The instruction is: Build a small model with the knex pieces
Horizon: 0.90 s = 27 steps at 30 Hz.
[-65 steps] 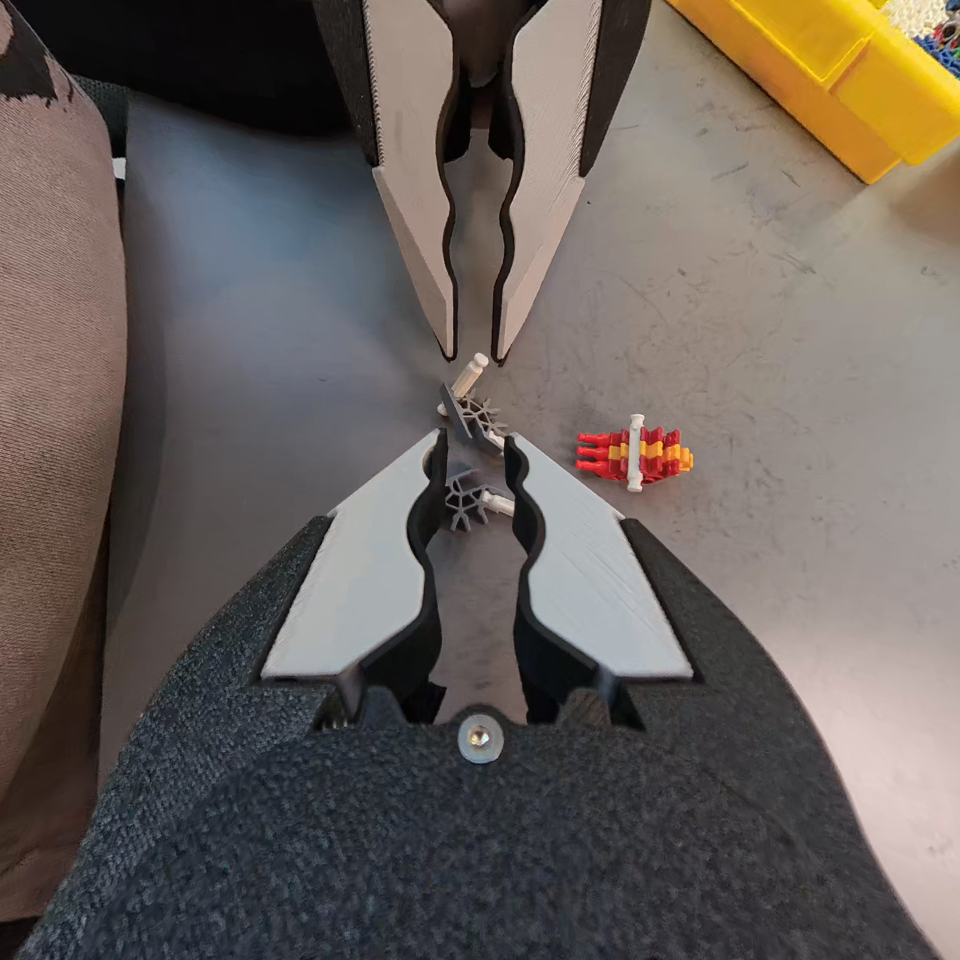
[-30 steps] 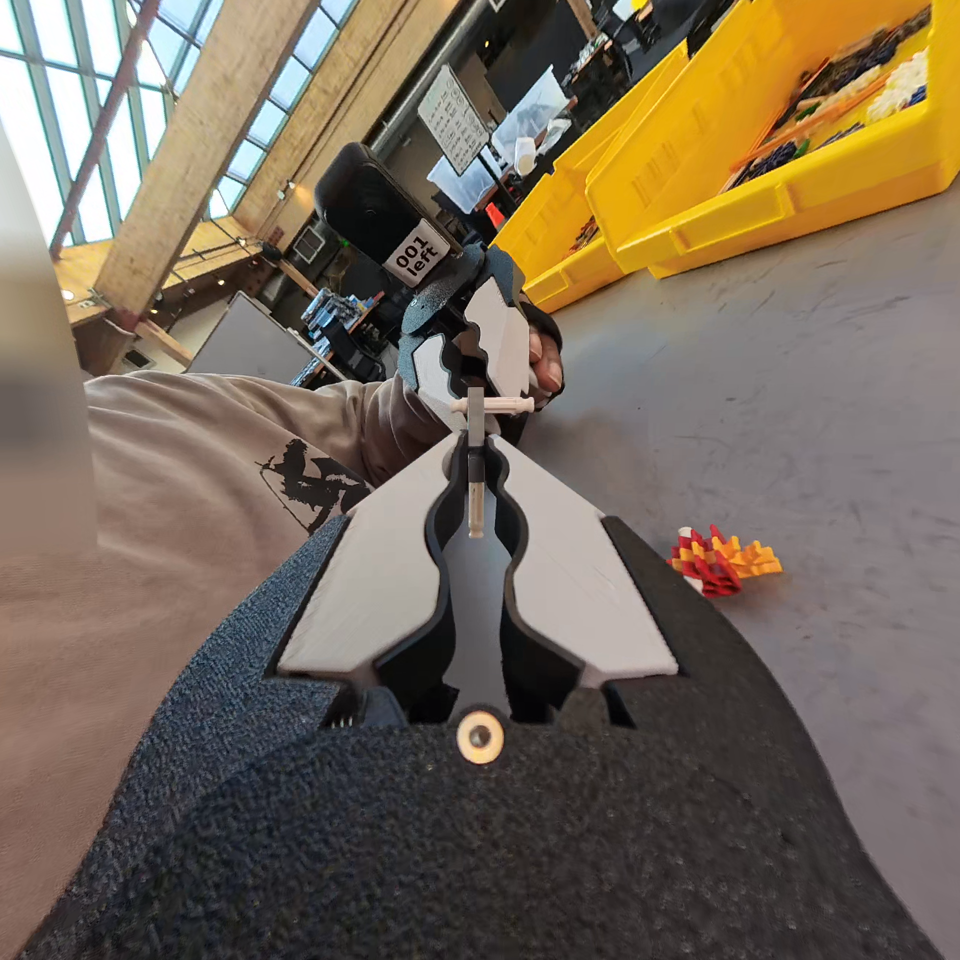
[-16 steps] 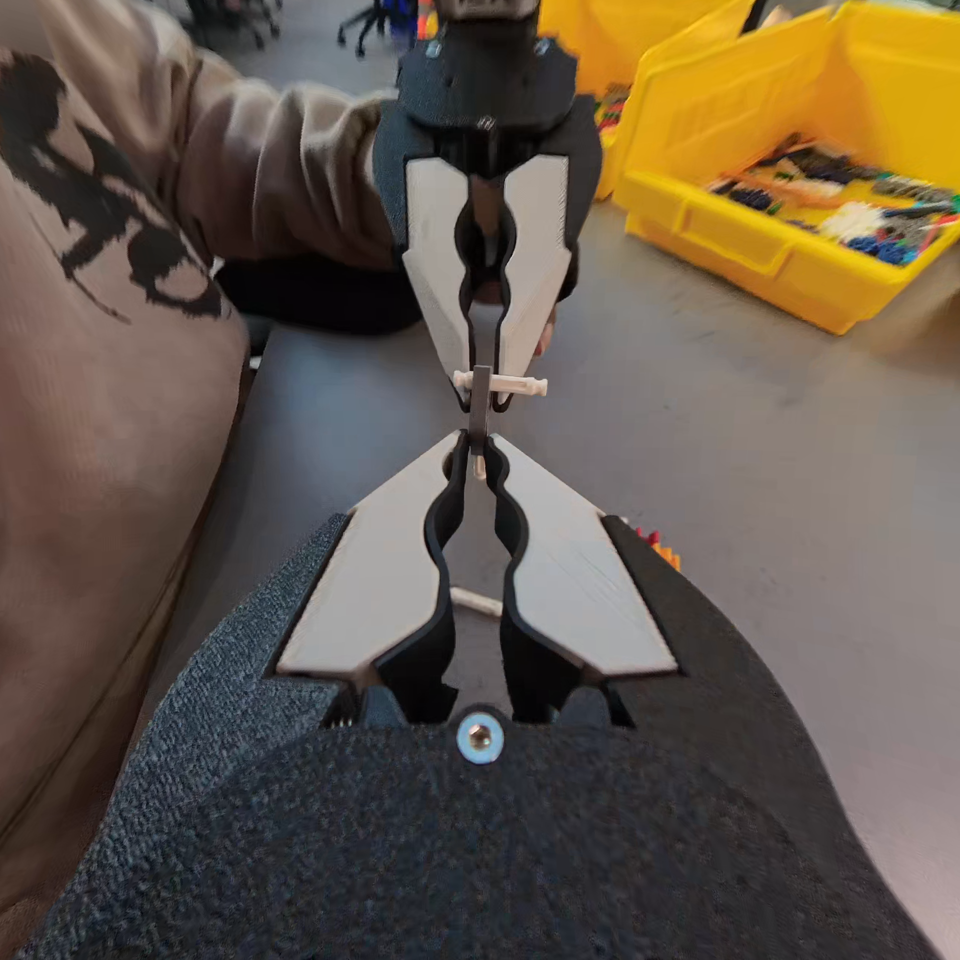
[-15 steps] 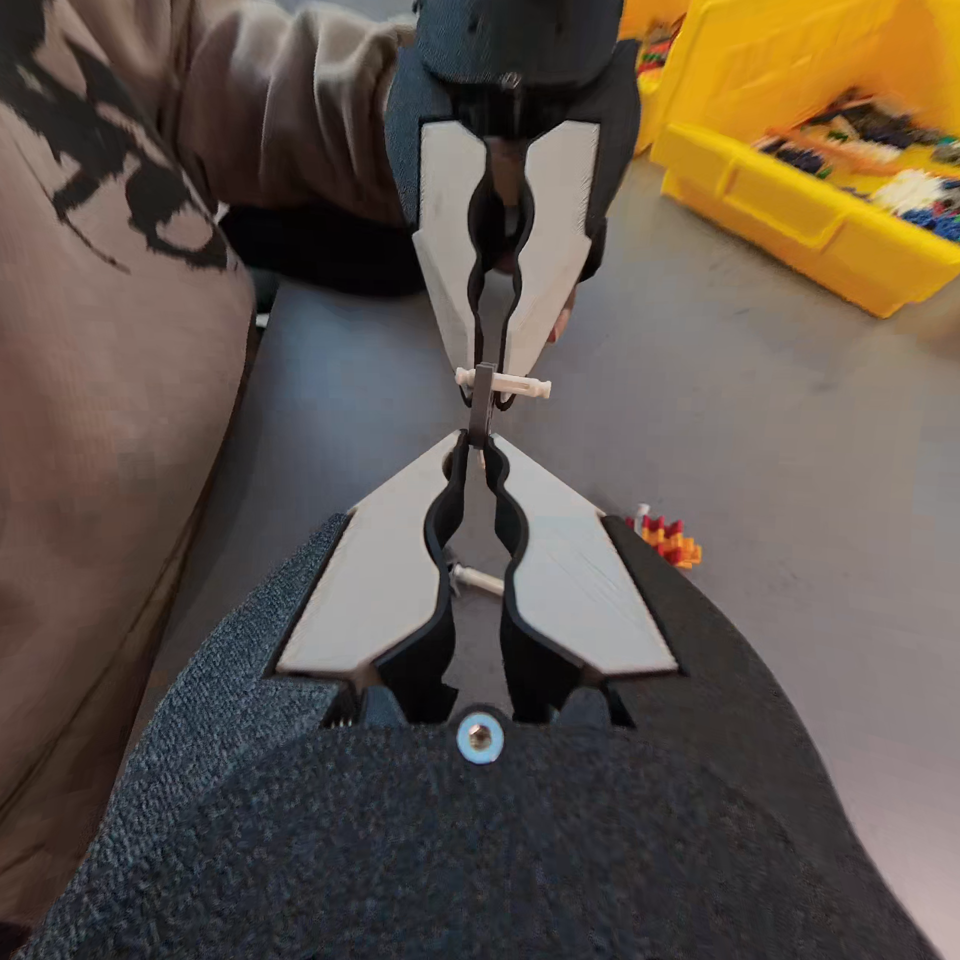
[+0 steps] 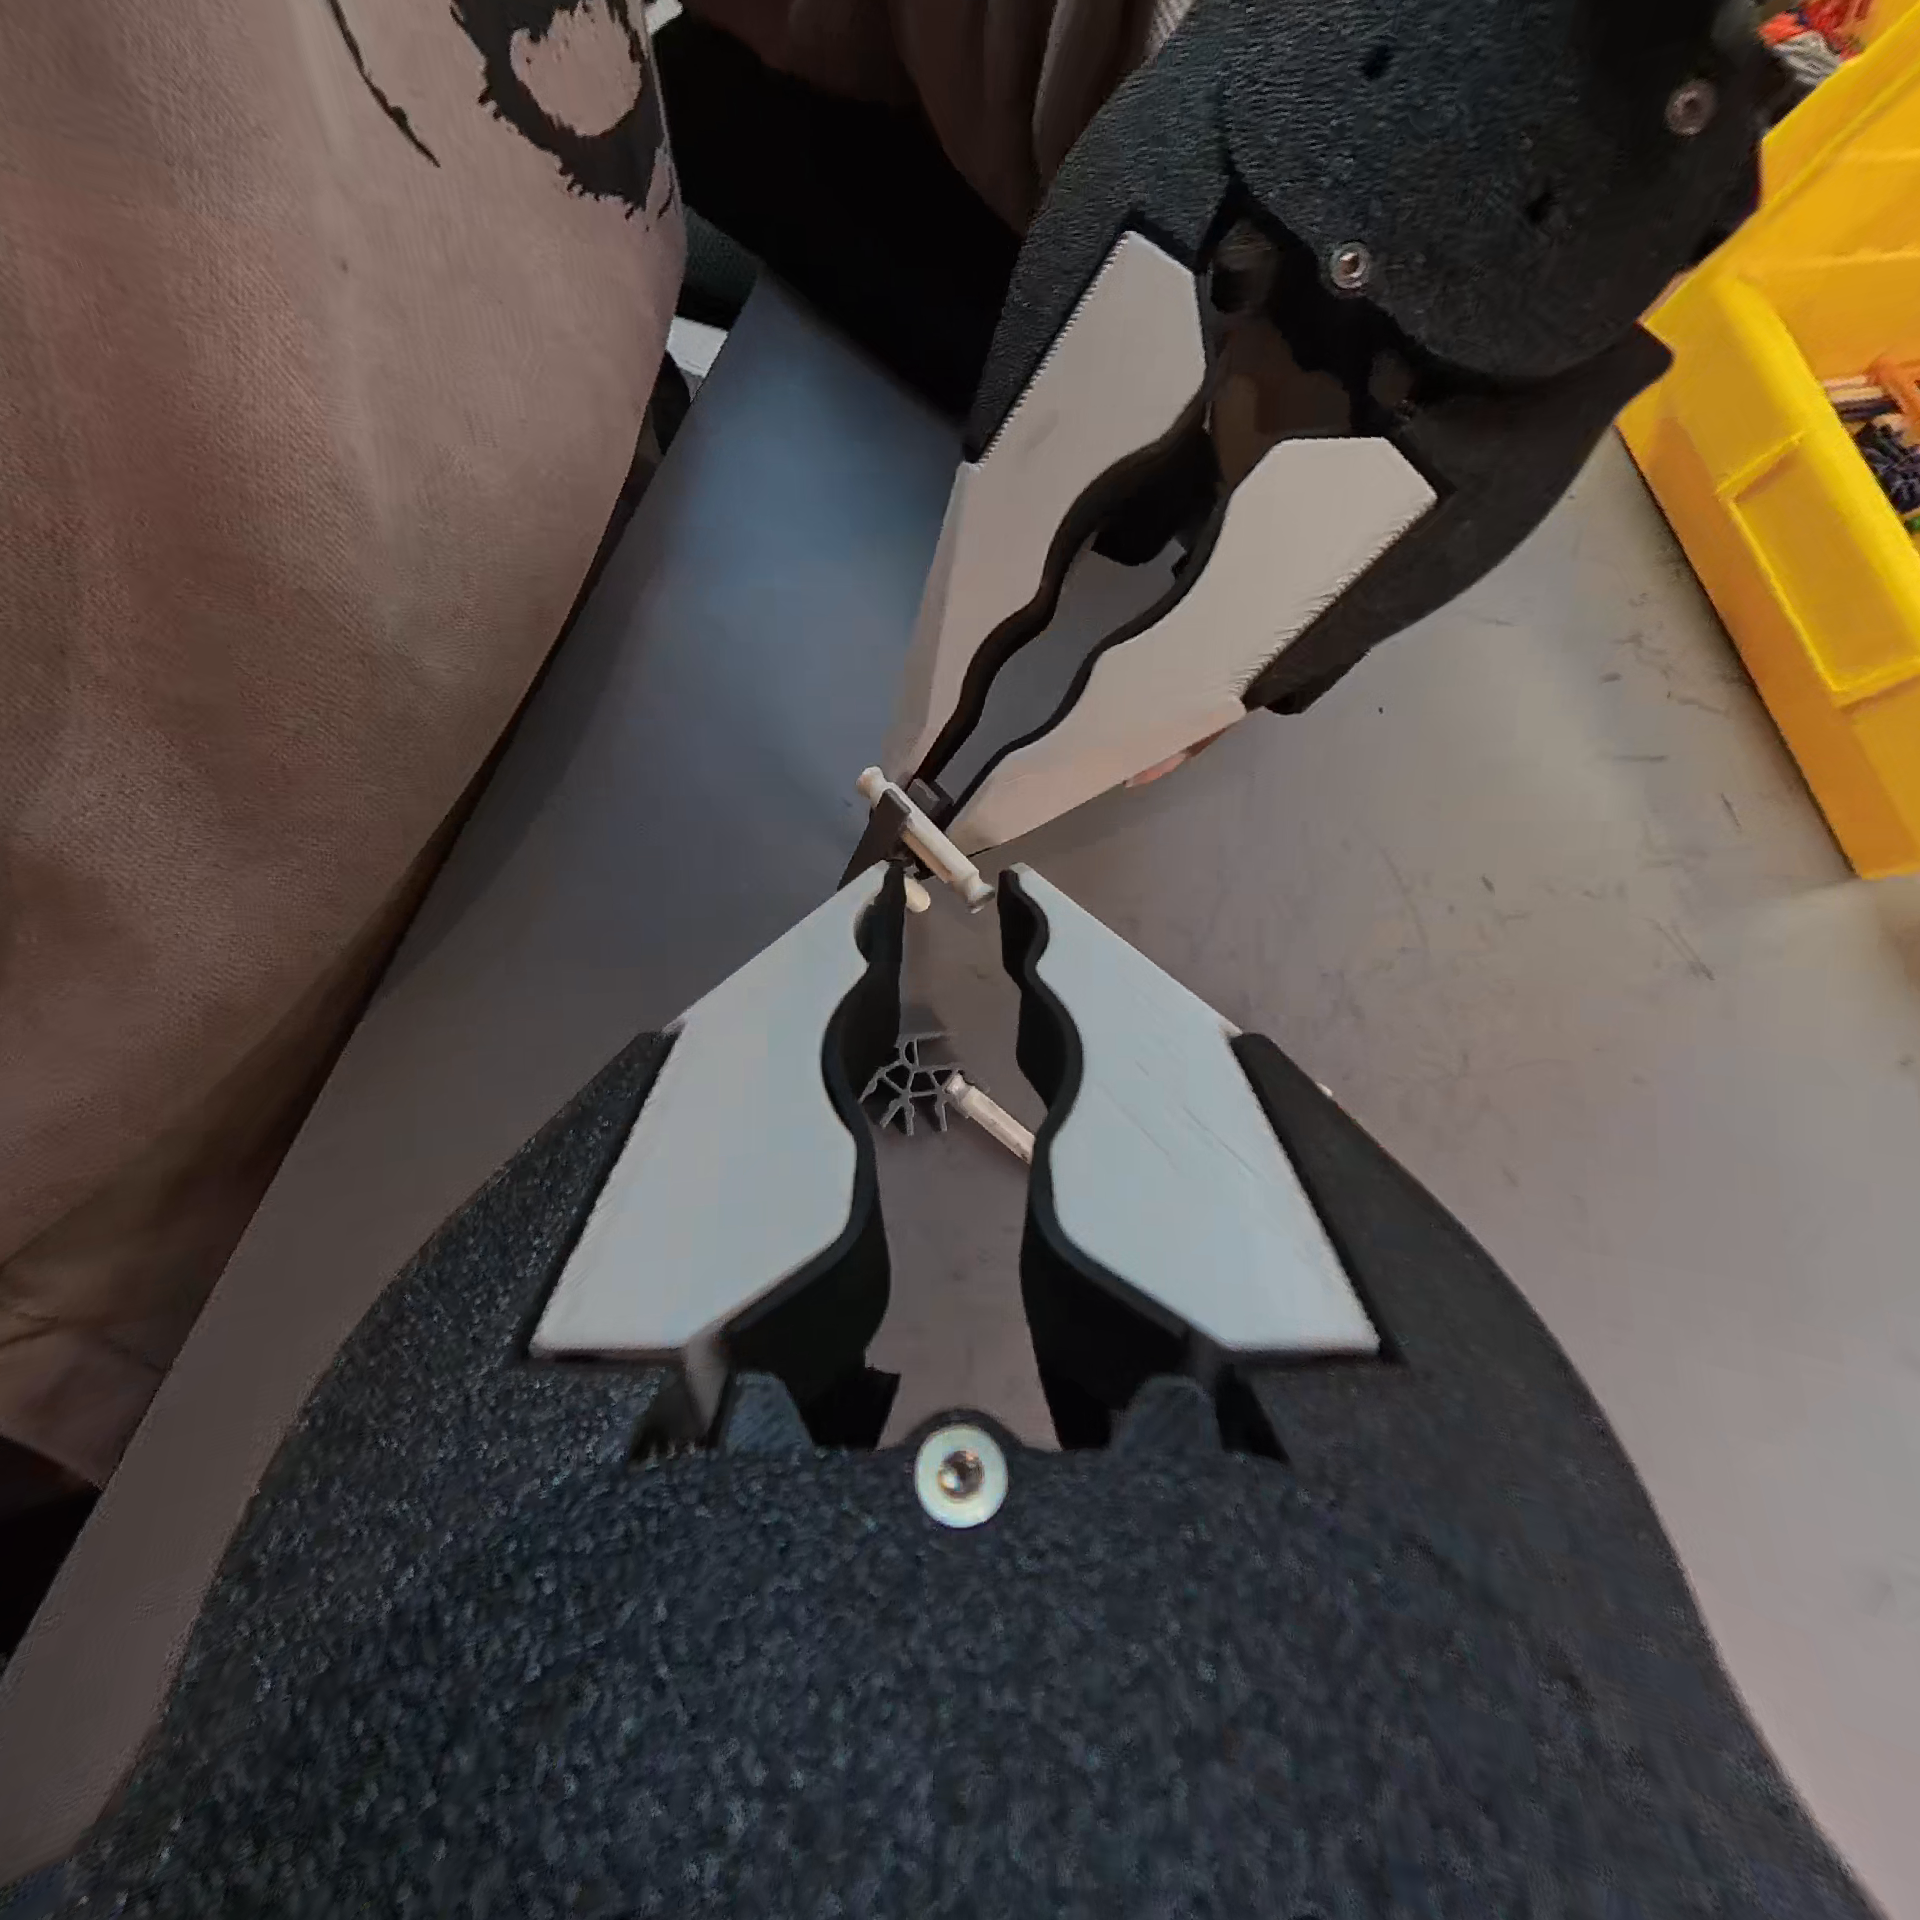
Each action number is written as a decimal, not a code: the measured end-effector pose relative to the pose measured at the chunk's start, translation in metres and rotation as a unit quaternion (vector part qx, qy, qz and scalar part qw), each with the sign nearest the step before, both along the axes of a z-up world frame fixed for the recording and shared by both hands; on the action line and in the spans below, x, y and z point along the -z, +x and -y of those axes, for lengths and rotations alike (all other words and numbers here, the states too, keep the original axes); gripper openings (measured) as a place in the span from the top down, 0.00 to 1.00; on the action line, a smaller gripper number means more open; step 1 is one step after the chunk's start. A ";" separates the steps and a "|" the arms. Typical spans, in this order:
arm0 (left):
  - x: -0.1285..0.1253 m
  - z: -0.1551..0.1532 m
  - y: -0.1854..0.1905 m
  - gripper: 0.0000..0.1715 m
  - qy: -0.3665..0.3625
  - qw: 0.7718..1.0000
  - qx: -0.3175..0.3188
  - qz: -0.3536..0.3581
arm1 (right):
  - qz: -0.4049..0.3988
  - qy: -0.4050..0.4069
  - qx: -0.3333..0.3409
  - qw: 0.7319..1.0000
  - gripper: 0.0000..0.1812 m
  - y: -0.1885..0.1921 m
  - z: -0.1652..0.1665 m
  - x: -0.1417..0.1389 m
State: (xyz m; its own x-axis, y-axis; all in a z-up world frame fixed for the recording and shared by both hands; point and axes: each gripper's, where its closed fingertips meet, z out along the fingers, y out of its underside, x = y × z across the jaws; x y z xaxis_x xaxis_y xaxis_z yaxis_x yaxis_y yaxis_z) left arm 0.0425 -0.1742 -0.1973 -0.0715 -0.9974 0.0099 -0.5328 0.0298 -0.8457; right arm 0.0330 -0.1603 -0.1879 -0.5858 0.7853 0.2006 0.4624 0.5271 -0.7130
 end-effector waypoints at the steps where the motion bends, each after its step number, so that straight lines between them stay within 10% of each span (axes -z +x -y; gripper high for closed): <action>1: 0.000 0.001 0.001 0.96 -0.001 1.000 0.002 0.000 | 0.001 0.020 -0.006 1.000 0.94 0.000 0.000 0.001; 17: 0.019 -0.024 -0.021 0.80 -0.003 0.988 -0.141 -0.062 | -0.059 0.283 0.099 0.952 0.99 -0.004 -0.019 0.022; 27: 0.027 -0.036 -0.031 0.80 0.101 0.968 -0.197 -0.115 | -0.028 0.306 0.142 0.941 0.99 -0.013 -0.028 0.025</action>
State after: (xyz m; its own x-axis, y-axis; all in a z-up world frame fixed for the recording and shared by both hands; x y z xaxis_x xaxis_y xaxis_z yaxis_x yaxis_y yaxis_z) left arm 0.0115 -0.1382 -0.2247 0.2963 -0.9301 -0.2170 -0.7098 -0.0624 -0.7016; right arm 0.0204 -0.1322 -0.2125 -0.3449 0.6365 0.6898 0.6170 0.7076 -0.3444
